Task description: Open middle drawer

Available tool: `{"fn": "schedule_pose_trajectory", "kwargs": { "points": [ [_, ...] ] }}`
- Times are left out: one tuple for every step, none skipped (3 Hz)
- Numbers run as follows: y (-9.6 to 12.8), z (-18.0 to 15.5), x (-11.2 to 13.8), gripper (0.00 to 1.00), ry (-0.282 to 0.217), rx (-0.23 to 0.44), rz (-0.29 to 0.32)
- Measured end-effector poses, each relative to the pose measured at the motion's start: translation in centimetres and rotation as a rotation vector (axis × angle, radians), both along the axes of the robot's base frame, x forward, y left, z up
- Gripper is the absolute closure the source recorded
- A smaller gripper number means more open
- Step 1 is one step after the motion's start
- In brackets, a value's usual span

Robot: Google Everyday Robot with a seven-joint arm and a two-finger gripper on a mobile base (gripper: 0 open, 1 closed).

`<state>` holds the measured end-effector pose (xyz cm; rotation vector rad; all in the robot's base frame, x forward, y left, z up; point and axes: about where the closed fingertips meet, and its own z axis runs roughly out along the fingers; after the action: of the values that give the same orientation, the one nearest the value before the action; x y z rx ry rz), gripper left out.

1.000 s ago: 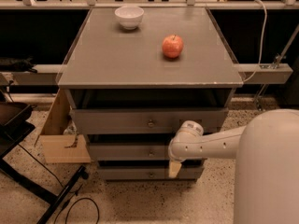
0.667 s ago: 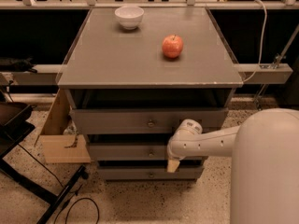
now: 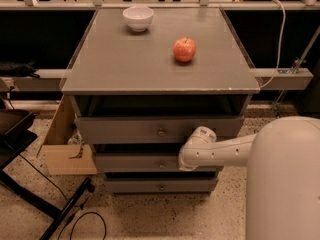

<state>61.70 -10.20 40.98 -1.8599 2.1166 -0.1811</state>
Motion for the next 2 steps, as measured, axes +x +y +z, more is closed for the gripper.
{"fn": "schedule_pose_trajectory", "kwargs": {
  "points": [
    [-0.04,0.91,-0.04,0.94,-0.001,0.000,-0.001],
    [-0.05,1.15,-0.05,1.00,0.000,0.000,-0.001]
  ]
}}
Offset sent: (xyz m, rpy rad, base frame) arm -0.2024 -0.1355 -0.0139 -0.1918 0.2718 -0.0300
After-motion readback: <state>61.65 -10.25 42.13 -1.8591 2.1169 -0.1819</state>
